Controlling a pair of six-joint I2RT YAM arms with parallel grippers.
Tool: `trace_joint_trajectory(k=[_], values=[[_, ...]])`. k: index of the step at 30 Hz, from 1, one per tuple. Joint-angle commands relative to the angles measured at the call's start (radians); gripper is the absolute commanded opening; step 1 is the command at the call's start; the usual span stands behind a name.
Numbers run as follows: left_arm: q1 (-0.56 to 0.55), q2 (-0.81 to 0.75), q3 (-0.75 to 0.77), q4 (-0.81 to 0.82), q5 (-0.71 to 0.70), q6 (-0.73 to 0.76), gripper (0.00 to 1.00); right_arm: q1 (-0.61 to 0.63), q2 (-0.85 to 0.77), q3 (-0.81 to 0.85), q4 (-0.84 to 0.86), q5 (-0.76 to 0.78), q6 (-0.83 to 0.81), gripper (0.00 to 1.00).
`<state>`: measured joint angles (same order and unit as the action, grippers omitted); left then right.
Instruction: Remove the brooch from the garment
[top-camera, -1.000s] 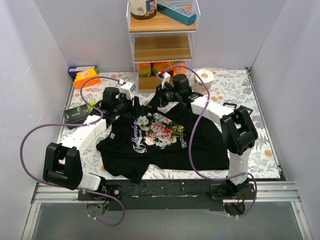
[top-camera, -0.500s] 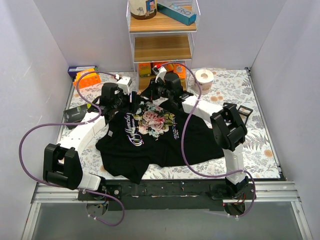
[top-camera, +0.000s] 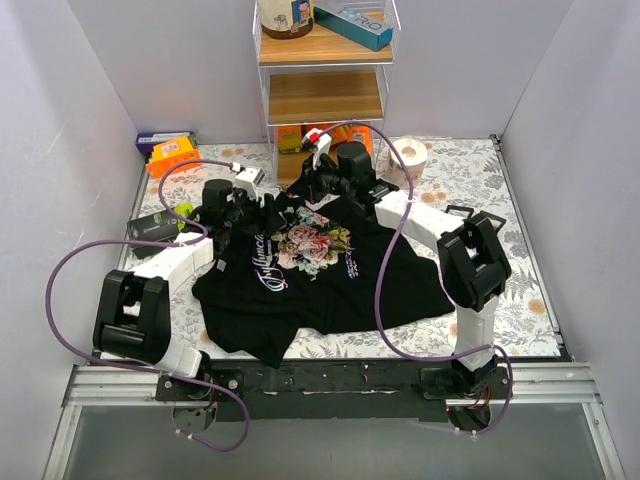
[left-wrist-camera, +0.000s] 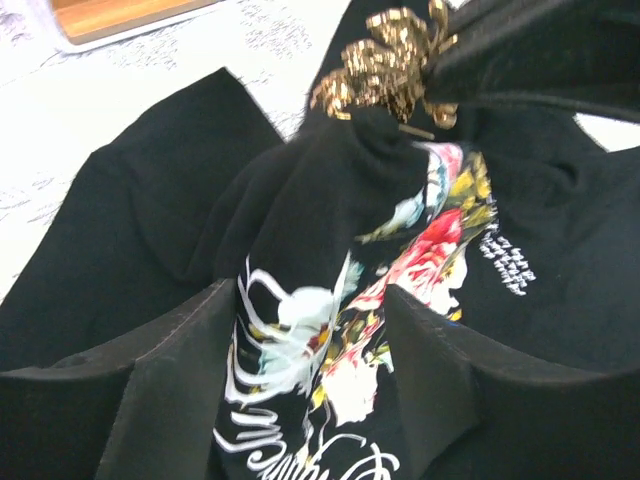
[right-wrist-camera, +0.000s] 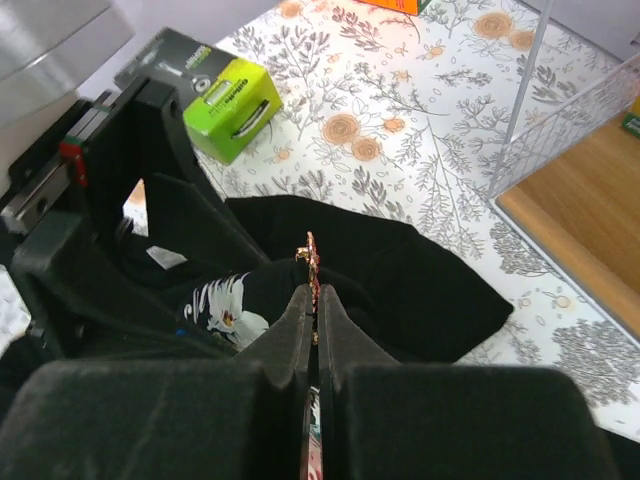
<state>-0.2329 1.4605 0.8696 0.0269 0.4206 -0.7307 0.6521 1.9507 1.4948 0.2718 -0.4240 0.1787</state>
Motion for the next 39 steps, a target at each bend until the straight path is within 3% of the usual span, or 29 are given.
trace_joint_trajectory(k=[1,7,11,18,24,28,32,37,39], values=[[0.000,0.026,0.057,0.146,0.151,-0.056,0.51,0.023,-0.105,-0.004,-0.017,0.043,-0.252,0.01],[0.000,0.040,0.060,0.142,0.383,-0.136,0.14,0.069,-0.116,0.001,-0.009,0.137,-0.431,0.01],[0.000,0.026,0.054,0.137,0.437,-0.159,0.00,0.109,-0.110,0.010,-0.020,0.208,-0.597,0.01],[0.000,0.007,0.120,-0.002,0.474,-0.064,0.00,0.130,-0.119,-0.027,0.058,0.283,-0.815,0.01],[0.000,0.064,0.244,-0.183,0.460,0.019,0.00,0.116,-0.116,-0.036,0.119,0.245,-0.766,0.01],[0.003,0.089,0.385,-0.440,0.390,0.148,0.24,0.052,-0.122,-0.008,0.066,0.165,-0.610,0.01],[0.013,0.092,0.500,-0.645,0.380,0.296,0.34,-0.041,-0.142,0.047,-0.060,-0.056,-0.498,0.01],[0.017,0.031,0.493,-0.655,0.388,0.480,0.41,-0.083,-0.133,0.183,-0.337,-0.278,-0.509,0.01],[0.018,-0.017,0.460,-0.595,0.394,0.479,0.50,-0.094,-0.104,0.287,-0.481,-0.297,-0.393,0.01]])
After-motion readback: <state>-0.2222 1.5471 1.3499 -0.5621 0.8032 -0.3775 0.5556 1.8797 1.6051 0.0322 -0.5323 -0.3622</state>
